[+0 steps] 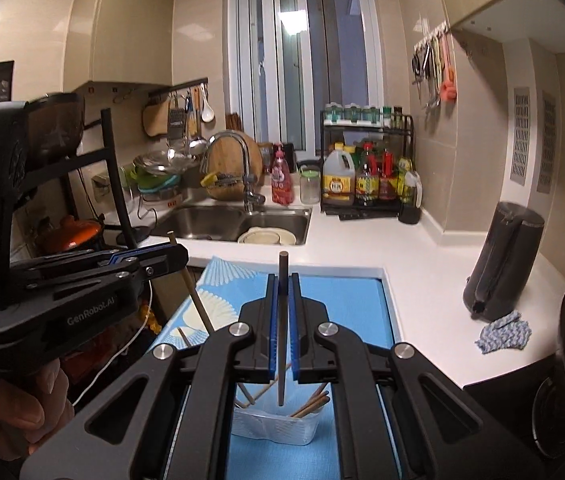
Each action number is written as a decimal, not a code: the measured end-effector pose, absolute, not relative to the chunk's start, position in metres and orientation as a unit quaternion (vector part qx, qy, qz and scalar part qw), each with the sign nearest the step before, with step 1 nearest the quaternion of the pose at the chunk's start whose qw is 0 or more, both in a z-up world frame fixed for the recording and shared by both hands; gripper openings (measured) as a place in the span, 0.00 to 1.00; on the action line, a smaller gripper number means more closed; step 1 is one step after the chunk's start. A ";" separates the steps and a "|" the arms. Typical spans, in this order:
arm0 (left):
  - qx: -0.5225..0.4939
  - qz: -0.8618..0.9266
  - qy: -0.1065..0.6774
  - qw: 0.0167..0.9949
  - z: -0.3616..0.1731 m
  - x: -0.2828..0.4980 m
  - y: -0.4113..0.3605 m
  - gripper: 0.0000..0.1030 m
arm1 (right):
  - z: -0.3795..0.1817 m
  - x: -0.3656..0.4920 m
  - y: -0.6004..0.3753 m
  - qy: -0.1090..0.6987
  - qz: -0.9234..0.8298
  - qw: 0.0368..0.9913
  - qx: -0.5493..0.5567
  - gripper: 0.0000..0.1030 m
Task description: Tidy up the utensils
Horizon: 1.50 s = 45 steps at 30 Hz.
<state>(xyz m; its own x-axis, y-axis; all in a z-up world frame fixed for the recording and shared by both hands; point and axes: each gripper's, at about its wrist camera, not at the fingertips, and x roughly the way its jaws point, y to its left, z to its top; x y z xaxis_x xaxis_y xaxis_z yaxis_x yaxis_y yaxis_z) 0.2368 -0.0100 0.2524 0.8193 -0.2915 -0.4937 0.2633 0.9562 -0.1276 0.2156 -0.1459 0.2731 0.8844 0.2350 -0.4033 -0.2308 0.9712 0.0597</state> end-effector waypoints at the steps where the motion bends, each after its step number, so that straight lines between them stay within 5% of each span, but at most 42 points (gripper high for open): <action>1: -0.026 -0.146 0.270 0.951 0.244 0.241 -0.011 0.05 | 0.266 0.220 -0.146 0.216 0.122 0.969 0.007 0.05; 8: -0.020 -0.146 0.296 0.944 0.221 0.252 -0.015 0.06 | 0.236 0.232 -0.147 0.248 0.119 0.961 0.006 0.05; 11: -0.018 -0.151 0.294 0.944 0.226 0.246 -0.013 0.21 | 0.236 0.230 -0.147 0.256 0.116 0.960 0.002 0.09; 15: -0.019 -0.144 0.263 0.954 0.248 0.223 -0.004 0.31 | 0.250 0.211 -0.149 0.237 0.106 0.966 -0.007 0.31; 25: -0.045 -0.111 0.215 0.969 0.244 0.140 0.022 0.66 | 0.254 0.134 -0.165 0.193 0.074 0.978 -0.002 0.66; 34: -0.039 -0.056 0.222 0.973 0.168 0.103 0.018 0.87 | 0.200 0.094 -0.181 0.192 0.028 0.981 -0.002 0.77; 45: -0.048 -0.024 0.248 0.967 0.097 0.092 0.019 0.88 | 0.117 0.100 -0.184 0.227 0.020 0.973 -0.018 0.78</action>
